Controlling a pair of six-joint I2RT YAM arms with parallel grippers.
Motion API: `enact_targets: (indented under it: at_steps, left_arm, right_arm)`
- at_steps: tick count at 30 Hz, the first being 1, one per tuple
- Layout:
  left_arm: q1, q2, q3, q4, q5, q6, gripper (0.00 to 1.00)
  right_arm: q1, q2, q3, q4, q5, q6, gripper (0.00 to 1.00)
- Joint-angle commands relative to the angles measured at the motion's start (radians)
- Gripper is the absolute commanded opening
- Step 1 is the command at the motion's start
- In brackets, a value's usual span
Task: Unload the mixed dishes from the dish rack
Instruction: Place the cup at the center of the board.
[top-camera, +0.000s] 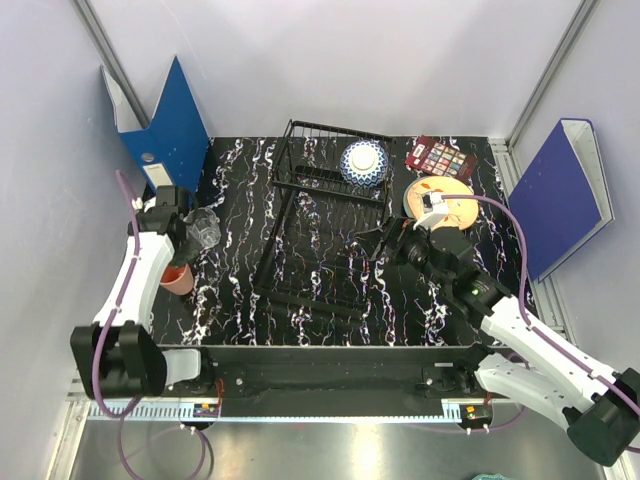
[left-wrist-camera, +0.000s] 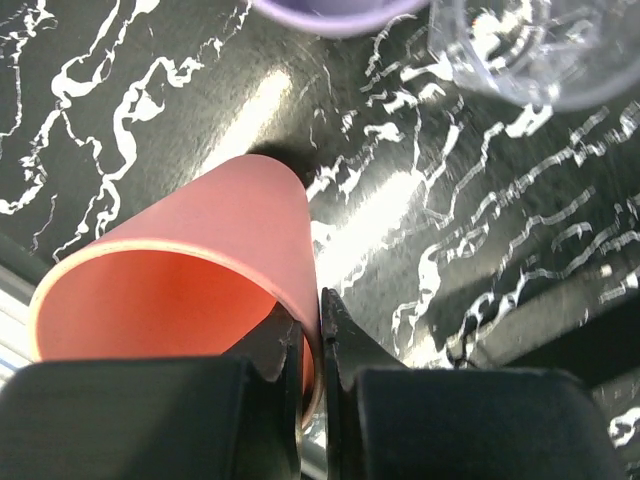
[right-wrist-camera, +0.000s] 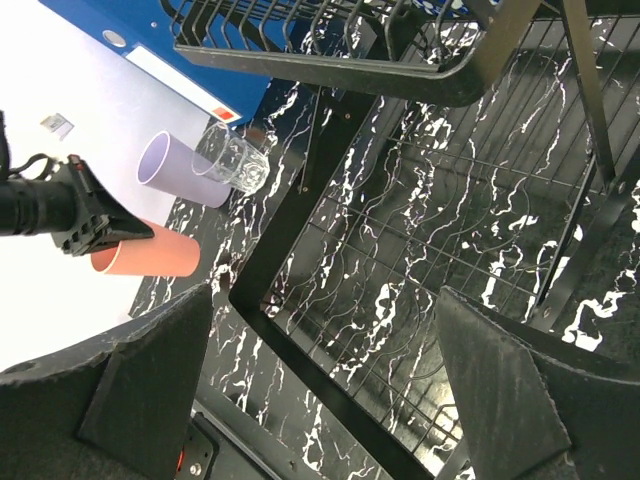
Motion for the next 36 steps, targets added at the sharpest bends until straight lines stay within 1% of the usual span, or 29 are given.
enact_targets:
  at_steps: [1, 5, 10, 11, 14, 15, 16, 17, 18, 20, 21, 24, 25, 27, 28, 31, 32, 34, 35, 36]
  left_arm:
    - [0.047, 0.085, 0.039, 0.119, 0.060, 0.009, 0.00]
    - [0.079, 0.145, 0.025, 0.177, 0.117, -0.022, 0.00]
    - [0.095, 0.187, 0.002, 0.209, 0.117, -0.019, 0.00]
    - [0.102, 0.188, -0.004, 0.212, 0.118, -0.019, 0.01]
    - [0.108, 0.174, -0.002, 0.213, 0.126, -0.017, 0.13]
    - [0.108, 0.168, 0.001, 0.208, 0.130, -0.017, 0.23]
    - [0.108, 0.161, 0.005, 0.203, 0.135, -0.016, 0.27]
    - [0.108, 0.136, 0.014, 0.193, 0.138, -0.016, 0.31]
    - [0.108, 0.121, 0.018, 0.186, 0.135, -0.024, 0.37]
    - [0.108, 0.072, 0.031, 0.154, 0.133, -0.027, 0.43]
    - [0.108, 0.053, 0.033, 0.150, 0.135, -0.028, 0.50]
    - [0.107, -0.017, 0.030, 0.133, 0.152, -0.036, 0.66]
    - [0.107, -0.034, 0.030, 0.127, 0.159, -0.043, 0.80]
    - [0.107, -0.094, 0.038, 0.107, 0.178, -0.053, 0.92]
    - [0.101, -0.118, 0.042, 0.099, 0.184, -0.054, 0.99]
    - [0.043, -0.227, 0.073, 0.070, 0.147, -0.070, 0.99]
    - [-0.020, -0.252, 0.088, 0.058, 0.099, -0.073, 0.99]
    - [-0.095, -0.322, 0.102, 0.048, 0.045, -0.097, 0.99]
    - [-0.159, -0.342, 0.107, 0.051, 0.013, -0.109, 0.99]
    - [-0.184, -0.358, 0.104, 0.058, 0.009, -0.129, 0.99]
  right_arm:
    - [0.010, 0.014, 0.000, 0.026, 0.022, -0.030, 1.00]
    - [0.010, 0.026, 0.006, 0.021, 0.012, -0.034, 1.00]
    - [0.010, 0.029, 0.013, 0.007, 0.027, -0.057, 1.00]
    - [0.008, 0.032, 0.013, 0.009, 0.030, -0.060, 1.00]
    - [0.010, 0.045, 0.018, 0.012, 0.024, -0.059, 0.99]
    - [0.008, 0.057, 0.019, 0.012, 0.021, -0.059, 1.00]
    - [0.010, 0.062, 0.024, 0.012, 0.018, -0.059, 1.00]
    - [0.010, 0.065, 0.024, 0.012, 0.018, -0.059, 1.00]
    - [0.010, 0.072, 0.029, 0.012, 0.016, -0.060, 1.00]
    - [0.010, 0.083, 0.036, 0.012, 0.011, -0.060, 1.00]
    - [0.010, 0.086, 0.039, 0.012, 0.007, -0.059, 1.00]
    - [0.010, 0.100, 0.050, 0.010, 0.002, -0.060, 1.00]
    - [0.010, 0.103, 0.056, 0.006, 0.002, -0.064, 1.00]
    - [0.010, 0.105, 0.065, 0.003, 0.005, -0.076, 1.00]
    - [0.010, 0.103, 0.078, -0.034, 0.018, -0.080, 1.00]
    - [0.010, 0.089, 0.114, -0.092, 0.071, -0.125, 1.00]
    - [0.010, 0.085, 0.125, -0.108, 0.090, -0.136, 1.00]
    - [0.010, 0.083, 0.160, -0.155, 0.143, -0.163, 1.00]
    - [0.010, 0.085, 0.170, -0.169, 0.162, -0.163, 1.00]
    - [0.010, 0.083, 0.177, -0.177, 0.188, -0.133, 1.00]
